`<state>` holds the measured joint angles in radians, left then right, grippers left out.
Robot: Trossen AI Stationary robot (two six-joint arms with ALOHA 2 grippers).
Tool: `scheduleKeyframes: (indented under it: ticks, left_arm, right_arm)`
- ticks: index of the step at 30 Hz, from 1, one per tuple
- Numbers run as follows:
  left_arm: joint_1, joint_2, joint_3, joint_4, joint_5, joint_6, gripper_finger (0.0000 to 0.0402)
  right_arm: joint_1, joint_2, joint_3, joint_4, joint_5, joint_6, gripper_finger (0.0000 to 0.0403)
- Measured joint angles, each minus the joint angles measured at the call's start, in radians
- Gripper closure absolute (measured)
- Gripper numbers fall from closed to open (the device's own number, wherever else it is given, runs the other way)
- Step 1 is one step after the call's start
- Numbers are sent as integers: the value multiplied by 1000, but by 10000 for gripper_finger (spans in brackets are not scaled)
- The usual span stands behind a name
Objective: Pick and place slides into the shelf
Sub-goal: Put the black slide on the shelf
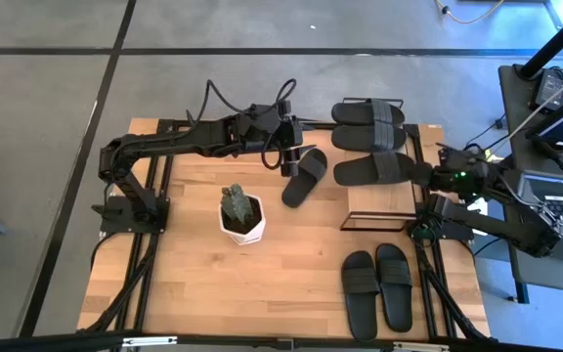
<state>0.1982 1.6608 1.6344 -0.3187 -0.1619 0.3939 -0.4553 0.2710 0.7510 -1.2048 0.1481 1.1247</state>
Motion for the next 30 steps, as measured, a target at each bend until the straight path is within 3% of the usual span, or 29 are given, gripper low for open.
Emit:
scheduleKeyframes:
  ticks: [11,24,30]
  left_arm:
    - [0,0,0,-10,0,-3,216]
    - [0,0,0,-10,0,-1,216]
    - [0,0,-1,-10,0,-1,216]
  right_arm:
    - [1,0,-56,17,138,-7,360]
    - [0,1,-57,-18,172,-4,358]
    - [0,1,-57,-22,175,-9,326]
